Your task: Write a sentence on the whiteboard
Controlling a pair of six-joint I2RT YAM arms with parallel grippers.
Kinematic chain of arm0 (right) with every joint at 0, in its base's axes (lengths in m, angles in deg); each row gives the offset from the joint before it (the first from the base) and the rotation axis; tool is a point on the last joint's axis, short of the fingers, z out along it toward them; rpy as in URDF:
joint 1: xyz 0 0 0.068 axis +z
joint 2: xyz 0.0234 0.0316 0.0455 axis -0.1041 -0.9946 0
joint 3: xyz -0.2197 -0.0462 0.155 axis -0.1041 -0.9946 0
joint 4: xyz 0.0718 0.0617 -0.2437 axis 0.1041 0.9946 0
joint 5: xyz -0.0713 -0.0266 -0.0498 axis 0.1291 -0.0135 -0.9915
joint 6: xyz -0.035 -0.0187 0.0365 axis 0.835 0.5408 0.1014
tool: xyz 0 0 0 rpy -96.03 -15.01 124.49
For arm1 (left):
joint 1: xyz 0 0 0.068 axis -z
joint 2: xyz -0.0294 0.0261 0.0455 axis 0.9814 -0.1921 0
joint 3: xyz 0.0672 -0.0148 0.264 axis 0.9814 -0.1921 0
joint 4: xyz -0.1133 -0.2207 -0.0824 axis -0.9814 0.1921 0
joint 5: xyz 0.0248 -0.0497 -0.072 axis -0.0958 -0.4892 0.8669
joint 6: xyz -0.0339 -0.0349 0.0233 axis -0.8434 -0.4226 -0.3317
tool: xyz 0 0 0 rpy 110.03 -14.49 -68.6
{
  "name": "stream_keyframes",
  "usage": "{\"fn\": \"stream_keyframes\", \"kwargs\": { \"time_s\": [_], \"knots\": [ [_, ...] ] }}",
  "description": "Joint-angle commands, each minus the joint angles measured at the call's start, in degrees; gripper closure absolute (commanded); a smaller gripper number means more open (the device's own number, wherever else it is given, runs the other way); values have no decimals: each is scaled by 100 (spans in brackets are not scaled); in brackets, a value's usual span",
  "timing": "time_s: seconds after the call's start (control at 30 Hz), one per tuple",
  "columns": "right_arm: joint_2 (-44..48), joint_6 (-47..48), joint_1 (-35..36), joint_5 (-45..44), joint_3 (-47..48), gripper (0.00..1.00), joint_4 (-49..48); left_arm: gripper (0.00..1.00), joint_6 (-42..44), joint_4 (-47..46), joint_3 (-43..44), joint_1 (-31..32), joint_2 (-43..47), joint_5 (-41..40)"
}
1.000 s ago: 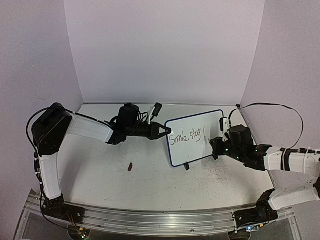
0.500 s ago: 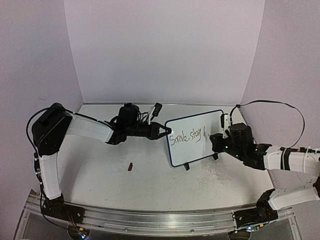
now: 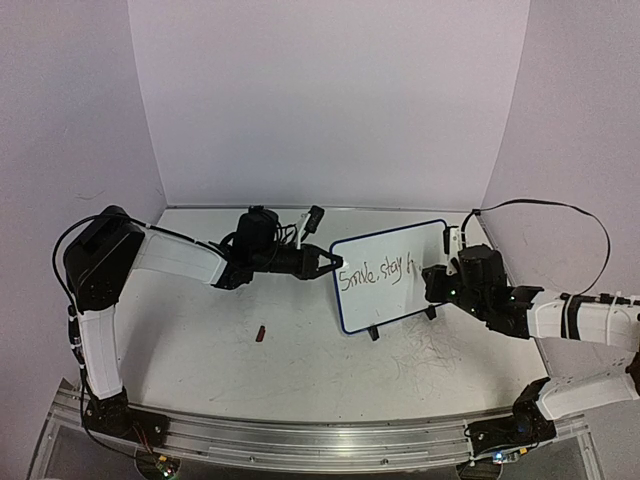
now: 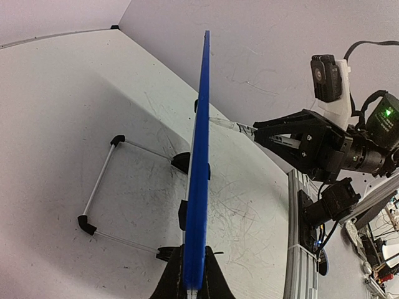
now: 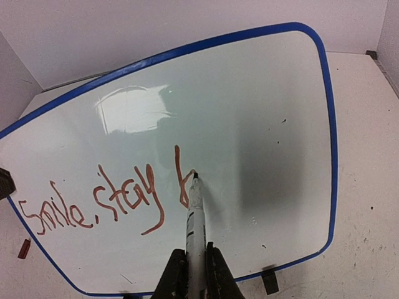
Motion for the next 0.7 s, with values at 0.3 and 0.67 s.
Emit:
{"fn": "stream_keyframes", "kwargs": {
  "time_s": [0.3,0.67],
  "knots": [
    [18,-252,-21,106,-69,100,425,100,37,212,-85,-28,273,-23],
    [361,-103,-34,-30,175,100,316,100,28,211,-91,-28,269,-21]
  ]
}}
